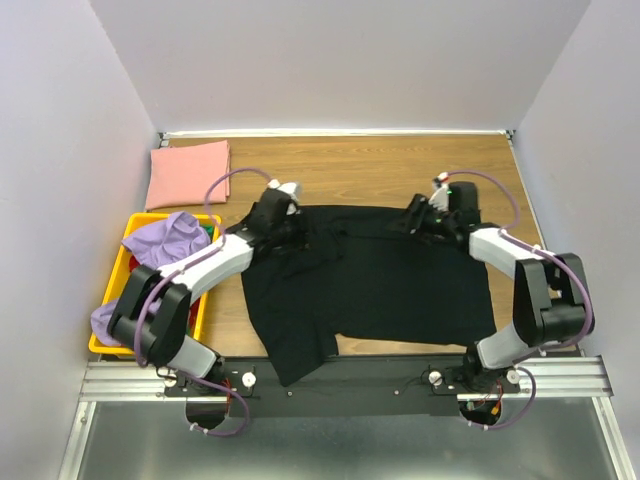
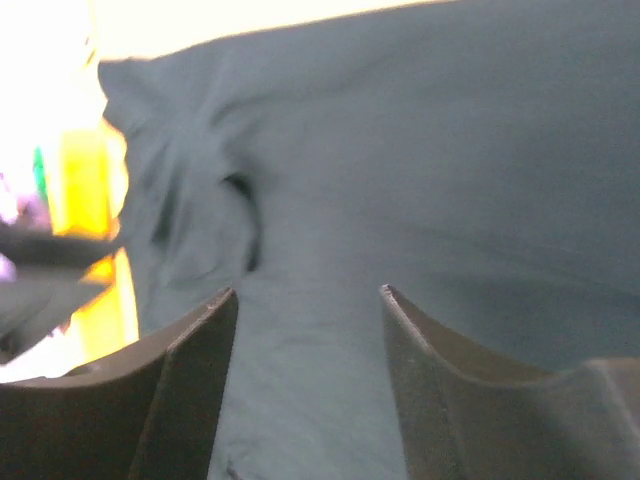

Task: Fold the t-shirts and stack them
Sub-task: Fold the tshirt

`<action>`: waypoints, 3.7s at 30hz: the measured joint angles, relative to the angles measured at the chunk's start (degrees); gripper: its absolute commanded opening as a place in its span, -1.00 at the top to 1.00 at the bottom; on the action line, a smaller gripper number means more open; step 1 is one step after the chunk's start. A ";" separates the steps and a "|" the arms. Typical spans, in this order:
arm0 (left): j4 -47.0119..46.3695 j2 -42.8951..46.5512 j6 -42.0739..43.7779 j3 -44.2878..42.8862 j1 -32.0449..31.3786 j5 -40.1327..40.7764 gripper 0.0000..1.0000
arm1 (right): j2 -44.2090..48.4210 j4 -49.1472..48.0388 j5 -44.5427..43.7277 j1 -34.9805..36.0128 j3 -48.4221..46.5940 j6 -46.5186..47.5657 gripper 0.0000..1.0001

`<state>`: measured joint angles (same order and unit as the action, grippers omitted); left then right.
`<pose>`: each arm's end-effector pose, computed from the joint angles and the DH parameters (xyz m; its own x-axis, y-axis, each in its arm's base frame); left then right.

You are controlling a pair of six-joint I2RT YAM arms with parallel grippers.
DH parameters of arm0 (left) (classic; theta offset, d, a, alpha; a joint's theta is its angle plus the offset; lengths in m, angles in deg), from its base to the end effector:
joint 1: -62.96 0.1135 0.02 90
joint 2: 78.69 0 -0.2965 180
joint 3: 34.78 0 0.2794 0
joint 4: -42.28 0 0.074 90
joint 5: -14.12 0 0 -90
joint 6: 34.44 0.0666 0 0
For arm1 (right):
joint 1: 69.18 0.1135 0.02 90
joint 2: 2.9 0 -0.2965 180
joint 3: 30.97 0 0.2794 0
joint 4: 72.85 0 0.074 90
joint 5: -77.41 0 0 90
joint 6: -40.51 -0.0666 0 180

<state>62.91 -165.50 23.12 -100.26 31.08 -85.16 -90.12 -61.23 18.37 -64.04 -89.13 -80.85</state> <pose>0.3065 -0.2033 0.2145 -0.8134 -0.1175 -0.5697 0.2213 0.8432 -0.4899 0.3448 0.0654 0.1885 -0.7966 0.3764 -0.4731 -0.0595 0.7299 0.6810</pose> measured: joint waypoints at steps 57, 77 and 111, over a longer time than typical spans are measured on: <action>2.01 6.67 -5.86 15.32 6.19 6.03 0.07 | -22.27 -12.79 1.01 21.27 -6.38 -15.56 0.80; 2.10 5.05 -6.73 15.39 4.42 5.95 0.39 | -20.33 -11.91 0.39 21.42 -7.04 -14.84 0.92; 3.89 10.78 -13.40 16.55 -0.87 5.51 0.24 | -20.02 -2.60 -3.98 21.42 -10.80 -7.50 0.21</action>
<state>66.80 -154.72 9.72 -83.72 30.20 -79.65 -110.14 -63.83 14.39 -42.62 -99.93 -88.34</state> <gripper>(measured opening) 0.136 0.199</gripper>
